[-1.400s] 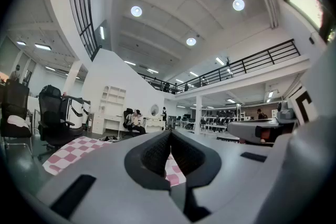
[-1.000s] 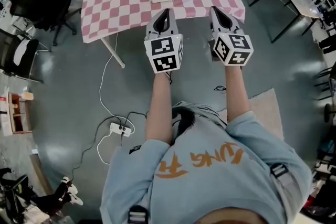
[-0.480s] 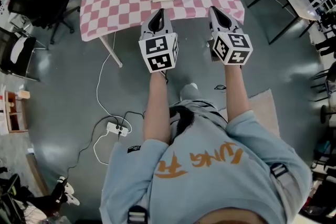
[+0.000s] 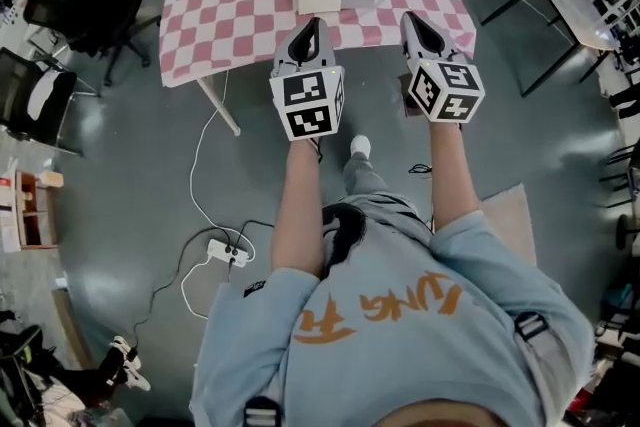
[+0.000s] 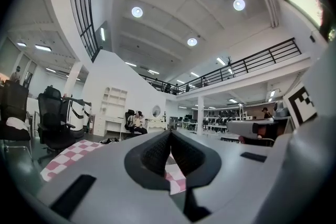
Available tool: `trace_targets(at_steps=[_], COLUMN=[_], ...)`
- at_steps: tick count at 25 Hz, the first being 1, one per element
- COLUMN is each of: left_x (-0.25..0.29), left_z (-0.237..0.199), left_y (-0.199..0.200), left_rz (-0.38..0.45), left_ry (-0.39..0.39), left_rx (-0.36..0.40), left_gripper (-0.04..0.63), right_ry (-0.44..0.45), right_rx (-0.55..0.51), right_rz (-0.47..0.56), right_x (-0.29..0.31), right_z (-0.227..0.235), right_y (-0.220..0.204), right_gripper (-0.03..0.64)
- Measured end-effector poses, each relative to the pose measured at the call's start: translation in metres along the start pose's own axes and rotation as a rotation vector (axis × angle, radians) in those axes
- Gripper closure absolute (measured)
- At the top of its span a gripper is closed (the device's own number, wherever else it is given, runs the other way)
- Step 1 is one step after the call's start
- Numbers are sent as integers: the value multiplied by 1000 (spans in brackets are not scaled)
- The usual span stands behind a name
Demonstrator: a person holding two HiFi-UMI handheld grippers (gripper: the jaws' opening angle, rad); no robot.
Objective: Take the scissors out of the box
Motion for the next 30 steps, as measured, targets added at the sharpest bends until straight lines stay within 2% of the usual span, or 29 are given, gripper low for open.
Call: trace_targets(at_steps=[8,14,22,30], left_x=[38,88,161,236], left_z=[-21,-21,-21,-19], left_y=[-13,-24,-42,-78], left_rz=[-33,-66,-130,-222], left_ry=[36,37,47,54], left_rx=[11,25,-8,-23], left_gripper=[575,575,575,575], right_ry=[26,13,7,-7], right_rx=[37,71,103,151], right_rz=[-5,-36,-79,-166], right_x=[48,91,151,215], right_z=[17,52,102,158], right_y=[-9,-18,-20,-53], right_gripper=[621,621,620,620])
Point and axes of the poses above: the fingertips, and each gripper's own axes: x forward along the fingers, z to its right, y out of its top, the point moved 4 cm from there along -x, backward along the fingers, and after that the axes turned 7 degrees about x, right-handed, at the moved point
